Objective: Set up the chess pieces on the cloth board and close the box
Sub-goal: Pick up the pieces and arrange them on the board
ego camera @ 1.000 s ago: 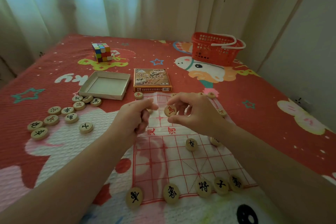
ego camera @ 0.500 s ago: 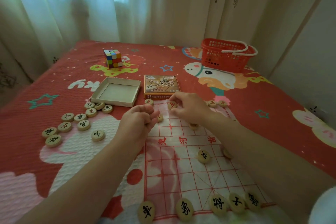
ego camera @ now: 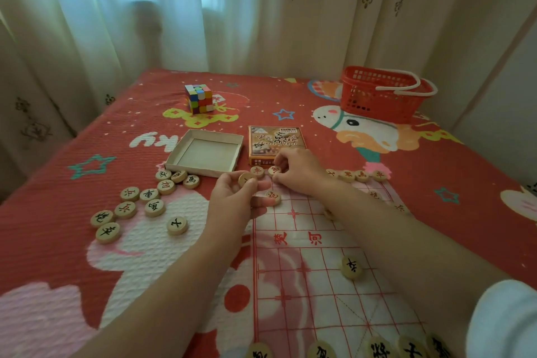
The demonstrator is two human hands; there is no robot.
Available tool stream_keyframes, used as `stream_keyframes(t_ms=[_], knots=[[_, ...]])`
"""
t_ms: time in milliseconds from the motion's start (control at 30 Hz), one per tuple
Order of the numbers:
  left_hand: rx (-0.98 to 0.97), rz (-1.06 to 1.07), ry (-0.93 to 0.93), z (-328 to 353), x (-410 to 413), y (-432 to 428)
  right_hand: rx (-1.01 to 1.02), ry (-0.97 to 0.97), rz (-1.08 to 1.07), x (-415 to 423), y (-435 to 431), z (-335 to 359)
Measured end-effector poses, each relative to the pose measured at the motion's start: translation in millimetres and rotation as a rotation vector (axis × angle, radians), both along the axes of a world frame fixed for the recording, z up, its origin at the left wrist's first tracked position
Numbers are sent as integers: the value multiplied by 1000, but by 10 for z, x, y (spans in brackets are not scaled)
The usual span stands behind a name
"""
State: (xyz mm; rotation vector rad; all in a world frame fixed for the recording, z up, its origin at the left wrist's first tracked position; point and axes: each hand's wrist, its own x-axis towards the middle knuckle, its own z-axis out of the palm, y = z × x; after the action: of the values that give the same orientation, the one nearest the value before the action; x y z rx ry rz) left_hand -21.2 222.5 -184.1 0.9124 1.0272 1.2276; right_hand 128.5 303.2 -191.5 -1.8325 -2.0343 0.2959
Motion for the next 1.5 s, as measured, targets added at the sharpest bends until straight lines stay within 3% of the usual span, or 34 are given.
stream_keyframes(t_ms=[300,500,633,767,1167,1367,1500], knots=[[25,-17,57,-14,1,-10,-17,38,55,71,-46,27],[65,-58,90,-52,-11,-7,28,334,70,66,-241,179],[133,-87,139,-55,1,-28,-162,630,247,-24,-487,361],[147,-123,126,-58,34,-40,-237,659,296,-45,-608,378],[251,-152,125,-84,20,-35,-116,730,216,44,-657,333],[257,-166,200,-72,19,-41,-138,703,318,115,-714,350],[266,-211,234,-78,8,-44,-55,581,399,154,-739,320]])
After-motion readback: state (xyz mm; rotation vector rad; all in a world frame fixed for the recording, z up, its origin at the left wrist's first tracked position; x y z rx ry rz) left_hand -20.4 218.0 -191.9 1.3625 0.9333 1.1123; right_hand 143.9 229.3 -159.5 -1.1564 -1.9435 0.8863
